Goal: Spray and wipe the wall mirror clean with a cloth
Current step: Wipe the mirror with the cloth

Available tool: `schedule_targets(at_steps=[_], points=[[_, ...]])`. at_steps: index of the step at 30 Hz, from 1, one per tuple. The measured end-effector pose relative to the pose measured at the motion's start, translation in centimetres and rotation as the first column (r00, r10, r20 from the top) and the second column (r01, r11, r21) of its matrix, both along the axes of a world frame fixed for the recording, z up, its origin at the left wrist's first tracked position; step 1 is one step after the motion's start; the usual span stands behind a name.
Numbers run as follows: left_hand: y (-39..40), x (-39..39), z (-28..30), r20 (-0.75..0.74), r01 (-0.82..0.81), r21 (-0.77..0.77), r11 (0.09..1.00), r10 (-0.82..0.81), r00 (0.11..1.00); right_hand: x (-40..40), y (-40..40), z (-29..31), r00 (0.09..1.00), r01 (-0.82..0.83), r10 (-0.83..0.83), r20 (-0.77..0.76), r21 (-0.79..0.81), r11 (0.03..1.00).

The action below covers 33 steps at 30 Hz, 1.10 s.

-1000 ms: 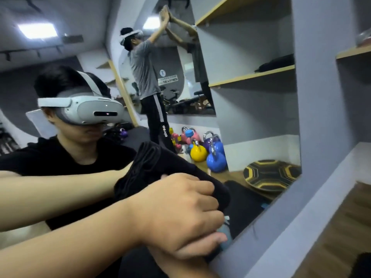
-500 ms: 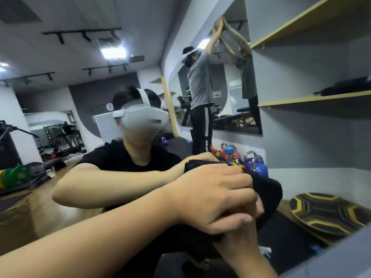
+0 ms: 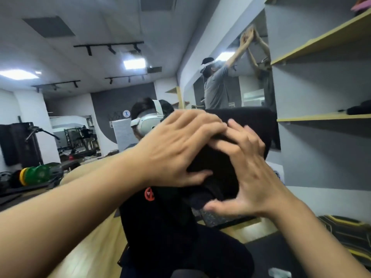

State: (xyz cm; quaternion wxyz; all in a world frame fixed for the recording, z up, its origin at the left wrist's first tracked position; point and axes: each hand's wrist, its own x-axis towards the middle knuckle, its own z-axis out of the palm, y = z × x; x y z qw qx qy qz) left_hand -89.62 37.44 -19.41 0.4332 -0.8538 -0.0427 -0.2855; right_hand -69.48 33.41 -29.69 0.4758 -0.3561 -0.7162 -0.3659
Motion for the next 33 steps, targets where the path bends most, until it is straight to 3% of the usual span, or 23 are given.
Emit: schedule_targets(at_steps=[2,4,6,7,14,17,20,23,28,30,33], points=[[0.2,0.3,-1.3,0.024,-0.016,0.014,1.000,0.015,1.000,-0.3,0.3,0.1,1.000,0.005,-0.005,-0.007,0.096,0.995],[0.5,0.3,-1.6,0.049,-0.017,0.045,0.999,0.014,0.999,-1.2,0.9,1.0,0.976,0.065,-0.007,-0.219,0.255,0.965],[0.5,0.1,-1.3,0.070,-0.036,0.080,0.996,0.030,0.997,-2.8,1.9,2.7,0.893,0.167,-0.024,-0.449,0.281,0.945],[0.4,-0.3,-0.7,0.079,-0.045,0.090,0.995,0.038,0.996,-3.8,2.2,3.9,0.874,0.214,-0.049,-0.483,0.293,0.932],[0.3,-7.1,12.0,0.177,-0.104,0.294,0.950,0.053,0.983,-10.9,3.4,18.2,0.894,0.283,-0.051,-0.444,0.474,0.834],[-0.2,-9.3,15.6,0.245,-0.153,0.285,0.946,0.082,0.966,-13.3,3.6,23.2,0.883,0.321,-0.074,-0.464,0.482,0.815],[-0.7,-9.4,13.6,0.367,-0.152,0.198,0.968,0.071,0.927,-13.8,3.8,21.7,0.906,0.285,-0.076,-0.416,0.469,0.836],[-1.3,-9.0,8.1,0.468,-0.114,0.096,0.989,0.056,0.882,-14.2,3.5,16.0,0.941,0.221,-0.081,-0.329,0.417,0.882],[-0.5,-11.4,-1.2,0.304,-0.120,0.173,0.978,0.063,0.951,-14.1,3.6,4.8,0.970,0.227,-0.174,-0.169,0.385,0.894],[-0.2,-12.1,-0.9,0.243,-0.105,0.233,0.967,0.047,0.969,-13.9,3.7,4.3,0.972,0.233,-0.205,-0.112,0.393,0.890],[-0.3,-12.5,3.1,0.209,-0.083,0.280,0.956,0.023,0.978,-14.2,3.4,8.8,0.978,0.207,-0.195,-0.071,0.414,0.886]])
